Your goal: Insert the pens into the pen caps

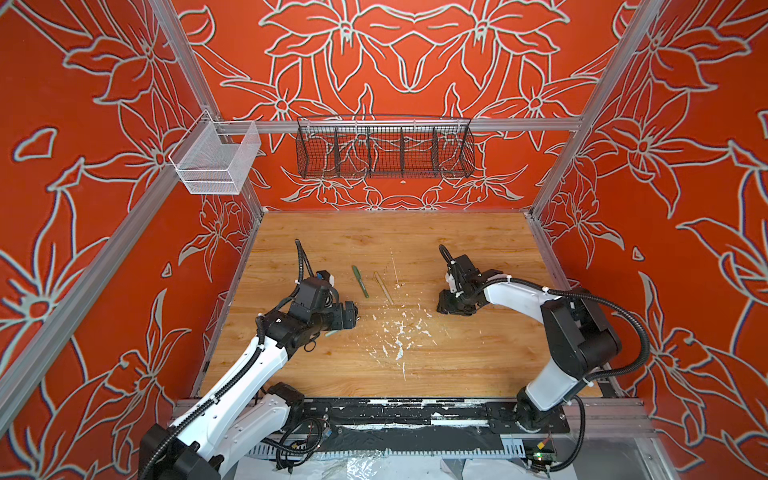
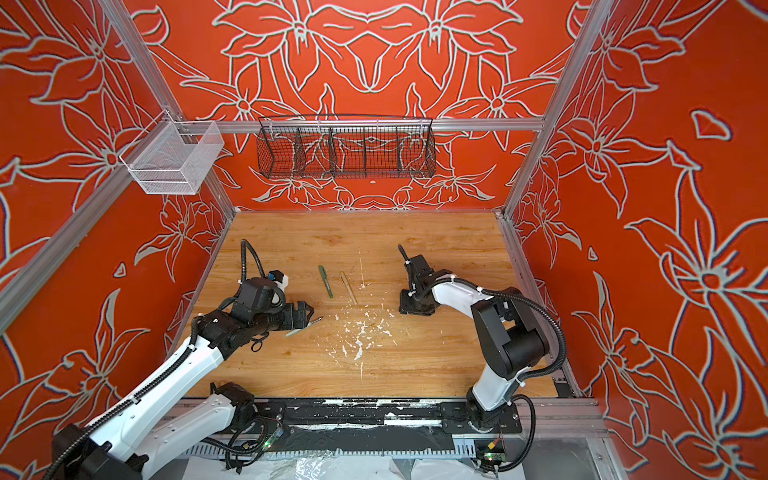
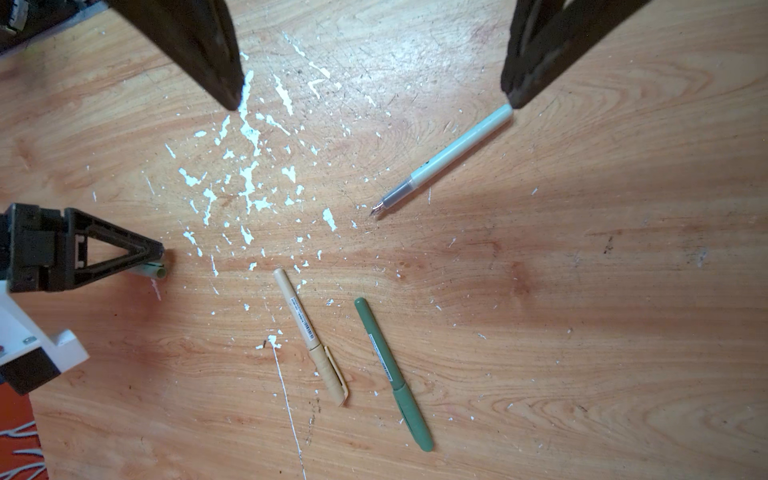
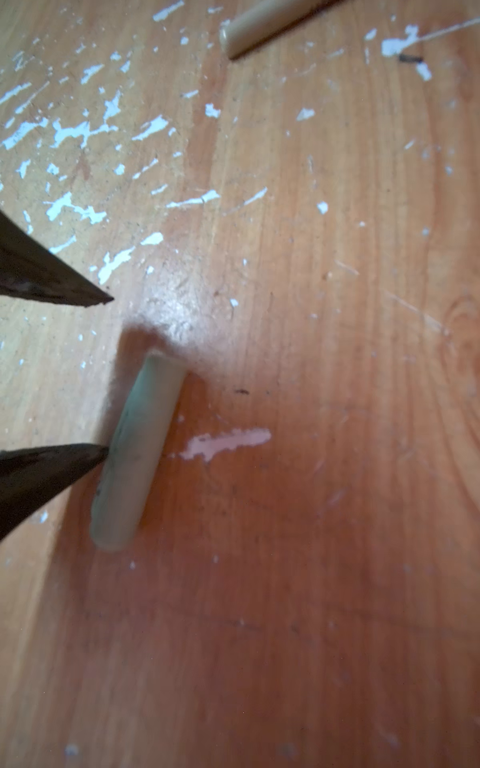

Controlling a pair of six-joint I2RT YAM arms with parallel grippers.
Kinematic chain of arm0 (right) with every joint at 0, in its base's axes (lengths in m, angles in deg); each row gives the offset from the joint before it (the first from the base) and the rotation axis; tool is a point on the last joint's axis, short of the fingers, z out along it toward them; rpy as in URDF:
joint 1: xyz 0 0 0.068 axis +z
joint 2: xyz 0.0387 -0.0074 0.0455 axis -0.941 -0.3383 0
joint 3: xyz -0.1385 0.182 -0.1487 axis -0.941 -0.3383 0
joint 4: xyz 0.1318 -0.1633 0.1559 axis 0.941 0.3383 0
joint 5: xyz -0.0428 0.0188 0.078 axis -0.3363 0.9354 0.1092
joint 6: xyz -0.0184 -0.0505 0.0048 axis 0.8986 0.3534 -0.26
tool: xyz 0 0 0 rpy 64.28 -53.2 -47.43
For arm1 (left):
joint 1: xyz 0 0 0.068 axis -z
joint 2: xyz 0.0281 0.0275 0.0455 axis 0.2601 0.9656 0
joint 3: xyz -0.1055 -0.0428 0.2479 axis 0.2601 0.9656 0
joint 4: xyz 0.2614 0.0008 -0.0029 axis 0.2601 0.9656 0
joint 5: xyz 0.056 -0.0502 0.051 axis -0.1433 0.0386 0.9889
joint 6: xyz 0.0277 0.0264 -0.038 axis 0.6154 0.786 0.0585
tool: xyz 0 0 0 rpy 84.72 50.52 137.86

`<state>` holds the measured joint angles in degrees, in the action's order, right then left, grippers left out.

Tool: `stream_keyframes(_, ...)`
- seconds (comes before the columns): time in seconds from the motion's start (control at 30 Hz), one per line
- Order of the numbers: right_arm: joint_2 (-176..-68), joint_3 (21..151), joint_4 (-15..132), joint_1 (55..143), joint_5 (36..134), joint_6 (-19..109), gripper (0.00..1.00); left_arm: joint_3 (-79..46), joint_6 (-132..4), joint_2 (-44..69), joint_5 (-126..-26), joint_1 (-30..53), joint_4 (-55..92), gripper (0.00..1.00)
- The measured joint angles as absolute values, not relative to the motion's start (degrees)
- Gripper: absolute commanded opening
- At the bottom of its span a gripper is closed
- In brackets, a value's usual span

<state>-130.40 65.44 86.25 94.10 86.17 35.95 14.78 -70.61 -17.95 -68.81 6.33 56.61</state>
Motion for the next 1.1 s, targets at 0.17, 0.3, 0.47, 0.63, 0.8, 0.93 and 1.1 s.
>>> stream_keyframes(0.17,-130.7,65.8,86.2,92.7,86.0,36.7,0.54,14.8,-70.5,-18.0,-68.8,6.3,56.7,0.97)
stream_keyframes(0.3,-132.5,67.4,85.1,91.7,87.1,36.8,0.55,14.8,-70.4,-18.0,-68.8,6.3,56.7,0.97)
stream_keyframes(0.47,-135.6,71.1,84.3,91.3,87.7,37.0,0.54,14.8,-70.2,-18.0,-68.8,6.3,56.7,0.97)
stream_keyframes(0.63,-138.0,75.4,86.1,91.6,86.4,39.0,0.53,14.8,-70.1,-18.0,-68.8,6.3,56.7,0.97)
stream_keyframes(0.8,-138.0,78.9,92.5,93.9,79.2,41.3,0.49,14.8,-70.2,-18.3,-68.8,6.3,56.7,0.97)
stream_keyframes(0.93,-138.0,81.7,97.5,97.8,72.6,42.4,0.44,14.8,-70.2,-19.2,-69.0,6.3,56.7,0.97)
stream_keyframes(1.1,-139.1,83.7,101.1,101.1,67.4,42.8,0.36,14.8,-70.2,-19.7,-69.1,6.3,56.4,0.97)
